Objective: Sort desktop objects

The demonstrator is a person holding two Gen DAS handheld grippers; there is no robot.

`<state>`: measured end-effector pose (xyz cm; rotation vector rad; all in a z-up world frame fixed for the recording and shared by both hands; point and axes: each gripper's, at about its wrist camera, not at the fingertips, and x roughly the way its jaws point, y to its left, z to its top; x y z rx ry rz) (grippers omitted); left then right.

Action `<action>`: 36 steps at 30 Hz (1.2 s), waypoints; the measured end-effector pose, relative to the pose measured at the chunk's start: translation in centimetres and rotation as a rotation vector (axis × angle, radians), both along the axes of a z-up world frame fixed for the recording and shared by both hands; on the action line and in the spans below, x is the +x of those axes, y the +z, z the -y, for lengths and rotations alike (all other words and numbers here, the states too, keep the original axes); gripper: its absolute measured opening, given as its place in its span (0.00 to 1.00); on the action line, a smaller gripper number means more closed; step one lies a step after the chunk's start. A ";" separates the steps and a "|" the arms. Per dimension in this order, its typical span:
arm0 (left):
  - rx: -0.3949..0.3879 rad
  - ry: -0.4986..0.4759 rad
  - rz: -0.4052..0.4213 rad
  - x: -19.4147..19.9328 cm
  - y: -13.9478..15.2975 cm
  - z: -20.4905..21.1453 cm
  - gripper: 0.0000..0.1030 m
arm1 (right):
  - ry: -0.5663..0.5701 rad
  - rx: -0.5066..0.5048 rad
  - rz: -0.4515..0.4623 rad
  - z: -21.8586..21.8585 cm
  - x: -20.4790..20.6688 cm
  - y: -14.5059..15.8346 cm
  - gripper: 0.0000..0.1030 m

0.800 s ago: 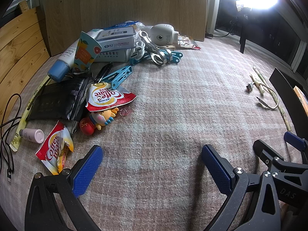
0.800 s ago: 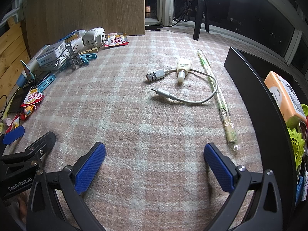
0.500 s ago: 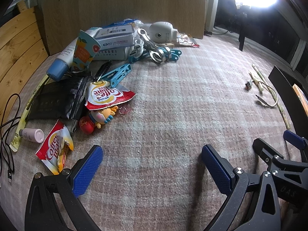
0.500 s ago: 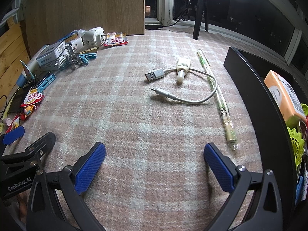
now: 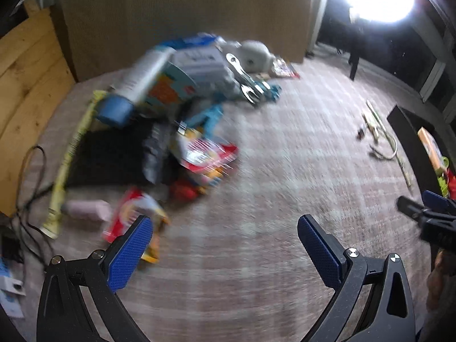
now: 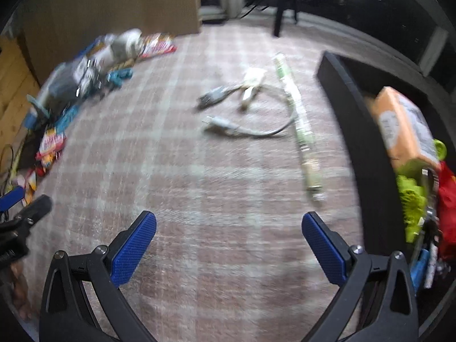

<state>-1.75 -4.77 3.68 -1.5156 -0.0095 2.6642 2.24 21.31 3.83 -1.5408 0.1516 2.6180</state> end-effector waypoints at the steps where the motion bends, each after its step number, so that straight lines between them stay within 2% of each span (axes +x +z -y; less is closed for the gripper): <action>1: 0.004 0.005 -0.004 -0.3 0.4 0.6 0.99 | -0.013 -0.006 -0.009 -0.5 0.1 0.4 1.00; 3: 0.029 0.004 -0.016 -0.9 1.3 1.7 0.99 | -0.049 -0.028 -0.026 -1.8 0.4 1.5 1.00; 8: 0.017 -0.042 -0.054 -1.2 3.1 0.9 0.97 | -0.097 -0.075 -0.066 -4.5 -0.8 3.8 0.98; 12: 0.015 -0.114 -0.065 -1.2 3.9 -1.9 0.90 | -0.066 -0.039 -0.062 -5.0 -2.0 4.9 0.91; 17: 0.020 -0.114 -0.079 -1.9 5.2 -3.2 0.89 | -0.002 -0.026 -0.058 -5.2 -3.6 5.9 0.86; 20: 0.019 -0.079 -0.087 -2.0 6.3 -1.7 0.89 | 0.028 -0.039 -0.062 -5.4 -4.6 6.5 0.86; 22: 0.002 -0.027 -0.106 -1.8 7.4 0.8 0.89 | 0.047 -0.068 -0.055 -5.4 -5.2 6.9 0.84; 23: -0.013 0.012 -0.113 -1.5 7.9 2.8 0.89 | 0.063 -0.083 -0.055 -5.2 -5.6 7.1 0.82; 26: -0.047 0.118 -0.114 -0.8 8.9 7.9 0.89 | 0.098 -0.107 -0.051 -4.4 -6.4 7.3 0.67; 27: -0.050 0.145 -0.109 -0.5 8.9 9.2 0.89 | 0.124 -0.128 -0.047 -3.7 -6.8 7.3 0.67; 30: -0.032 0.239 -0.073 0.5 8.2 13.1 0.88 | 0.191 -0.161 -0.045 -1.3 -7.8 7.3 0.67; 32: -0.005 0.270 -0.042 1.3 7.3 14.1 0.87 | 0.243 -0.169 -0.040 0.6 -8.6 7.1 0.67; 36: 0.041 0.254 0.018 2.3 4.7 13.5 0.87 | 0.344 -0.191 -0.007 4.8 -9.9 6.0 0.67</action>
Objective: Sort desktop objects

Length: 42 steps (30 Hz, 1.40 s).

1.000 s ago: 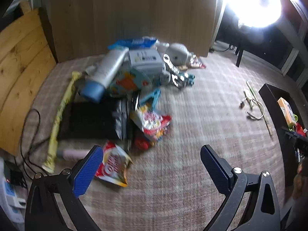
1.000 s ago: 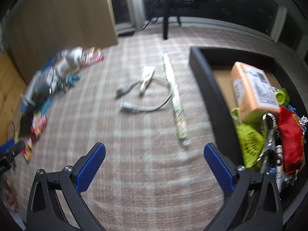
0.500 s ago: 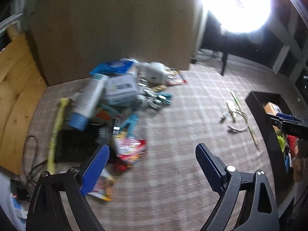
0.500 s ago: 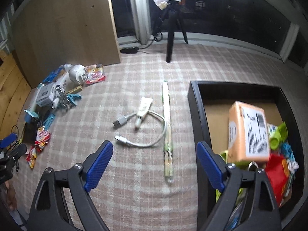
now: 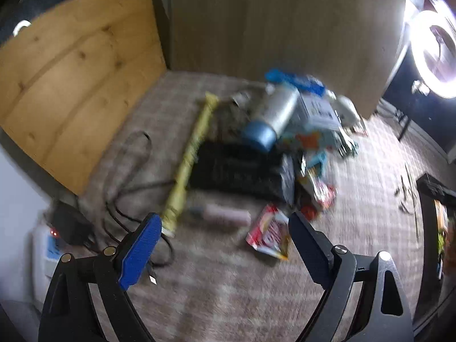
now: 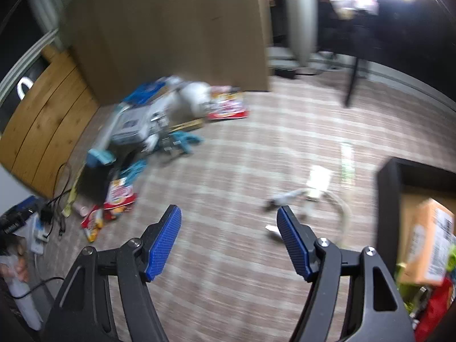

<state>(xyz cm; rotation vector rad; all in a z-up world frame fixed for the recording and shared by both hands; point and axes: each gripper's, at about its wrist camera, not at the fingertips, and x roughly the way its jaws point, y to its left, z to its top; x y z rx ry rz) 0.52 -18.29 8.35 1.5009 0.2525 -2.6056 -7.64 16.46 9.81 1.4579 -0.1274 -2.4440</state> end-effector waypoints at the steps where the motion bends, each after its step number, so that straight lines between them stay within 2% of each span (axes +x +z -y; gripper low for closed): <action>1: 0.011 -0.010 0.010 0.0 -0.6 -0.4 0.87 | 0.018 -0.003 0.008 0.7 -0.2 -0.3 0.67; 6: 0.052 -0.038 0.046 -0.1 -2.6 -2.1 0.87 | 0.147 -0.030 0.039 6.6 -1.4 -1.5 0.68; 9: 0.050 -0.039 0.064 -0.5 -3.5 -2.6 0.87 | 0.207 0.001 0.069 9.7 -2.3 -2.6 0.69; 16: 0.031 -0.078 0.074 -1.7 -4.7 -3.9 0.88 | 0.239 -0.023 0.177 14.0 -5.2 -5.2 0.69; 22: 0.038 -0.099 0.090 -2.5 -5.6 -4.2 0.88 | 0.315 0.017 0.215 17.3 -5.7 -6.7 0.69; 26: 0.025 -0.105 0.099 -3.1 -6.2 -4.5 0.88 | 0.339 0.035 0.237 18.5 -5.9 -7.7 0.70; 28: 0.028 -0.109 0.106 -3.4 -6.6 -4.7 0.87 | 0.340 0.072 0.204 18.9 -6.0 -7.7 0.70; 31: 0.037 -0.115 0.120 -3.7 -7.4 -4.8 0.84 | 0.349 0.073 0.203 18.7 -6.1 -7.6 0.70; 35: -0.010 -0.134 0.100 -3.7 -7.6 -5.8 0.83 | 0.364 0.104 0.184 17.9 -5.9 -7.5 0.53; 36: -0.010 -0.142 0.096 -3.7 -7.6 -6.0 0.82 | 0.366 0.101 0.183 17.7 -5.8 -7.4 0.52; 37: -0.010 -0.148 0.092 -3.8 -7.6 -6.2 0.80 | 0.366 0.095 0.185 17.4 -5.8 -7.4 0.52; 39: -0.014 -0.154 0.082 -3.8 -7.5 -6.6 0.69 | 0.359 0.083 0.191 16.7 -5.7 -7.3 0.51; 42: -0.017 -0.163 0.071 -3.8 -7.4 -6.9 0.65 | 0.357 0.069 0.189 15.9 -5.4 -7.1 0.50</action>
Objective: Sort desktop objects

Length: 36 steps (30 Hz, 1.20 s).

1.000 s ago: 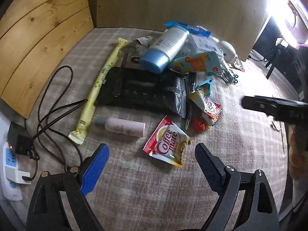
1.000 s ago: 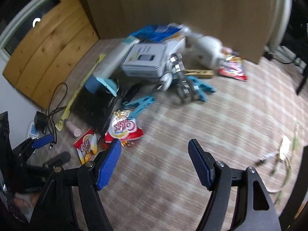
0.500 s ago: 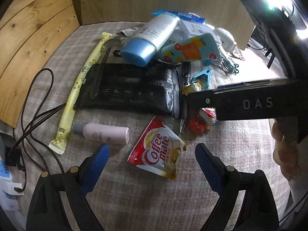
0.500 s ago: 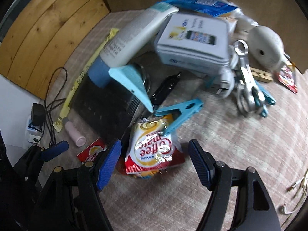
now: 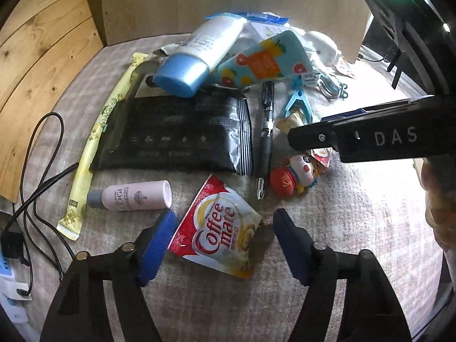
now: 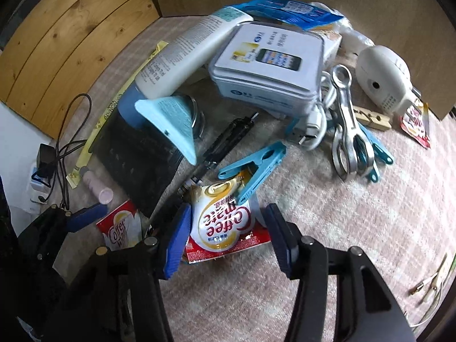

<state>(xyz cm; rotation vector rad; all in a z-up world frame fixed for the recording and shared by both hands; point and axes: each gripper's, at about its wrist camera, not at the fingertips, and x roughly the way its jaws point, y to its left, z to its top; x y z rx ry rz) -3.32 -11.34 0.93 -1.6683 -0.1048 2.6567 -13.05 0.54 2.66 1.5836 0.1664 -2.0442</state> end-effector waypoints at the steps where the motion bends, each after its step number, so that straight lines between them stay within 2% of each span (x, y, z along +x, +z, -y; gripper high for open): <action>1: -0.004 -0.005 -0.003 0.0 0.0 0.0 0.64 | 0.000 0.000 -0.002 -0.2 0.1 0.0 0.50; 7: -0.030 -0.037 -0.037 1.4 -0.2 -0.5 0.57 | 0.003 0.020 -0.027 -2.4 1.4 0.2 0.50; 14: -0.007 -0.042 -0.040 1.5 0.2 0.5 0.54 | -0.026 0.003 -0.028 -6.7 2.7 0.5 0.48; 19: 0.008 -0.038 -0.042 1.6 0.2 0.7 0.50 | -0.055 -0.001 -0.035 -7.9 4.0 0.6 0.35; 20: 0.007 -0.031 -0.042 1.6 0.2 0.9 0.43 | -0.055 0.003 -0.037 -8.2 4.2 0.6 0.34; 22: 0.020 -0.022 -0.041 1.9 0.4 1.5 0.42 | -0.056 0.006 -0.042 -8.7 4.5 0.5 0.30; 23: 0.029 -0.021 -0.042 2.2 0.6 1.8 0.40 | -0.060 0.007 -0.044 -8.9 4.6 0.5 0.22; 26: 0.037 -0.020 -0.043 2.3 0.7 1.7 0.30 | -0.064 0.015 -0.053 -9.4 5.1 0.4 0.21; 30: 0.050 -0.006 -0.046 2.6 0.9 1.5 0.29 | -0.080 0.006 -0.061 -8.8 5.2 0.5 0.18; 36: 0.090 0.010 -0.048 3.4 1.5 1.3 0.23 | -0.115 -0.013 -0.069 -10.5 6.0 1.0 0.15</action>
